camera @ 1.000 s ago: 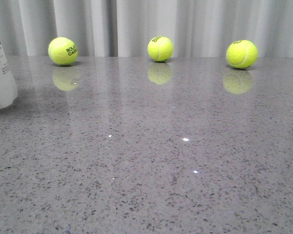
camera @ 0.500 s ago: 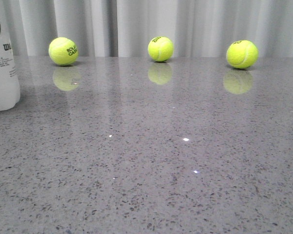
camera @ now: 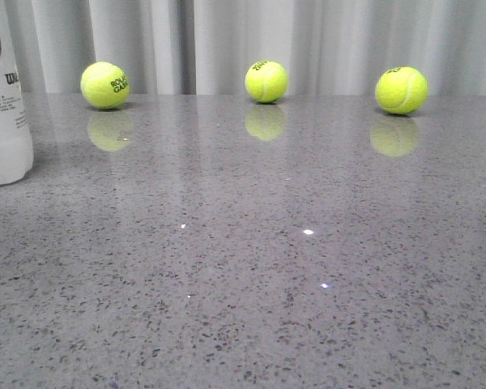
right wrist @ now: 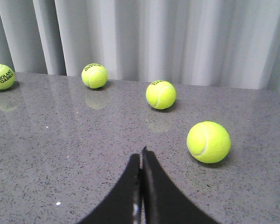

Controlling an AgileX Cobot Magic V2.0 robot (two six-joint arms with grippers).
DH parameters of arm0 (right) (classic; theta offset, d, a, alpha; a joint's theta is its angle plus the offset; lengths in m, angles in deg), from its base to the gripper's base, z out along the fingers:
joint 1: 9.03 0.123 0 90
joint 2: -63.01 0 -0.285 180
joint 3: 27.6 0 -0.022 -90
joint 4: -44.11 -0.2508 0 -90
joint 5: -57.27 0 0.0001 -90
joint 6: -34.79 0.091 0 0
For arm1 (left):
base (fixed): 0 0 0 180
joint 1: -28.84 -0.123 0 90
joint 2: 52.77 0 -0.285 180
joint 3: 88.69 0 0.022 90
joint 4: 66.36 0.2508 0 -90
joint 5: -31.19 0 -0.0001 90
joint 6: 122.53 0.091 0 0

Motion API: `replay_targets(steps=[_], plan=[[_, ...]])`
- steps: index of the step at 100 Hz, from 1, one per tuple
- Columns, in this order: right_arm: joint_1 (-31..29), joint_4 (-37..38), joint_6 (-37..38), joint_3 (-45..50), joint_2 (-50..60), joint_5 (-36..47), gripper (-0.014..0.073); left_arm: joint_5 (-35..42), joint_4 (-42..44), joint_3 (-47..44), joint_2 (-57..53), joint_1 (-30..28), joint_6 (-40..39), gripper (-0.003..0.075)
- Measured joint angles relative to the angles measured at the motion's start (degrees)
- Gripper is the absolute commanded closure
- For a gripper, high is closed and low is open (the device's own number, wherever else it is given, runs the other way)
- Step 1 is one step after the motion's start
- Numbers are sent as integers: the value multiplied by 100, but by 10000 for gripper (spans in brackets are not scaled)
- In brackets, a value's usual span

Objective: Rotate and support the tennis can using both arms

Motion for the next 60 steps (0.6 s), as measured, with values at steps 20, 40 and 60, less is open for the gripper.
replay_targets(steps=[20, 40, 60], plan=[[0, 0, 0, 0, 0, 0, 662, 981, -22, -1659, -1319, 0, -114, 174], [0, 0, 0, 0, 0, 0, 662, 2211, -147, -3170, -2163, 0, -130, 174], [0, 0, 0, 0, 0, 0, 662, 3528, -387, -4119, -2394, 0, -150, 207]])
